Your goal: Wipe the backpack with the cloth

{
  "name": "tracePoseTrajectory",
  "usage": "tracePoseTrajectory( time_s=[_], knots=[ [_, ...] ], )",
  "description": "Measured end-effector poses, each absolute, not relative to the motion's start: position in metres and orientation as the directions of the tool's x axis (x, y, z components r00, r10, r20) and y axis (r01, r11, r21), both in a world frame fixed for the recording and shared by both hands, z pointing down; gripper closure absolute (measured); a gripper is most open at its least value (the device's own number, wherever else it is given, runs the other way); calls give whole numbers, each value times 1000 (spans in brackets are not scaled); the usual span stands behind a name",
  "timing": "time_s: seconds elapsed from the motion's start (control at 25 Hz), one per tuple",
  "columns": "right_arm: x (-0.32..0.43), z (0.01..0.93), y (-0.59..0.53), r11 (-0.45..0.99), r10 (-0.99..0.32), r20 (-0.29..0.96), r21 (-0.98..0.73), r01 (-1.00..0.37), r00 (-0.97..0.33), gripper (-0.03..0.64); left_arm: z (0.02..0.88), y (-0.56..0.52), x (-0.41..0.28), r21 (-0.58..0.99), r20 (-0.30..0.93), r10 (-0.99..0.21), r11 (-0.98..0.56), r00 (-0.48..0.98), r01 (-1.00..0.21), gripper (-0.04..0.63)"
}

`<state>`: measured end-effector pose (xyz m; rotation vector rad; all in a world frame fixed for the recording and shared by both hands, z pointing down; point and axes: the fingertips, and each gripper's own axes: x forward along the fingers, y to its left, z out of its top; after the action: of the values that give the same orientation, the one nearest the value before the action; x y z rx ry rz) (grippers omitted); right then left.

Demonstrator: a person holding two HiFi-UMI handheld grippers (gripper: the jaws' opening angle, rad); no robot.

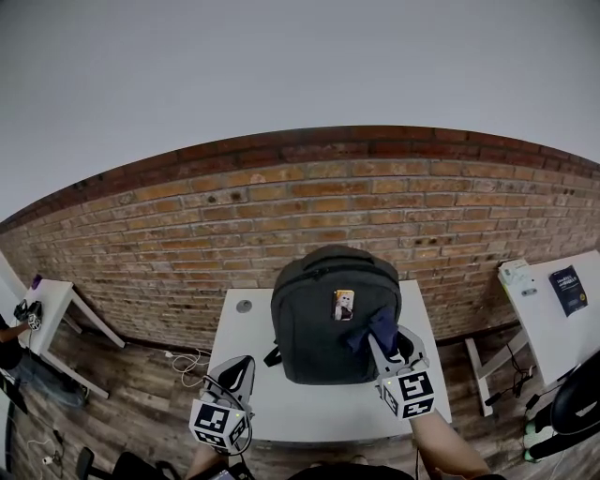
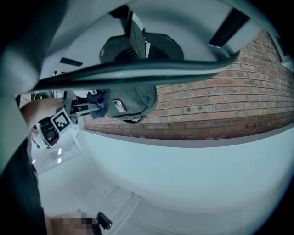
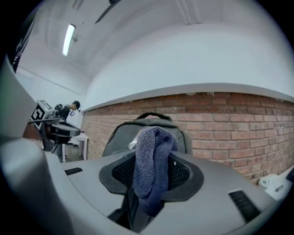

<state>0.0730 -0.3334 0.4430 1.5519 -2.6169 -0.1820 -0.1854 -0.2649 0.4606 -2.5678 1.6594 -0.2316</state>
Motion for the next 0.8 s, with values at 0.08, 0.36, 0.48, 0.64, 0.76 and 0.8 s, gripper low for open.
tracePoseTrajectory(
  time_s=[0.08, 0.36, 0.48, 0.64, 0.76, 0.8],
  knots=[
    [72, 417, -346, 467, -879, -18, 180, -866, -477, 485, 461, -264, -186, -143, 86, -912, -411, 402, -900, 598],
    [73, 367, -380, 425, -894, -77, 167, -890, -441, 485, 457, -265, -187, -154, 84, -913, -408, 400, -900, 598],
    [70, 357, -386, 424, -893, -89, 166, -890, -441, 485, 456, -264, -190, -155, 83, -917, -400, 391, -903, 598],
    [65, 353, -389, 430, -889, -91, 169, -887, -448, 485, 457, -264, -193, -156, 88, -919, -394, 385, -906, 598],
    [62, 361, -385, 445, -883, -77, 172, -879, -462, 485, 460, -264, -192, -152, 91, -919, -393, 383, -907, 598],
    [61, 364, -384, 448, -882, -74, 176, -877, -465, 485, 460, -264, -191, -152, 92, -919, -394, 384, -907, 598]
  ],
)
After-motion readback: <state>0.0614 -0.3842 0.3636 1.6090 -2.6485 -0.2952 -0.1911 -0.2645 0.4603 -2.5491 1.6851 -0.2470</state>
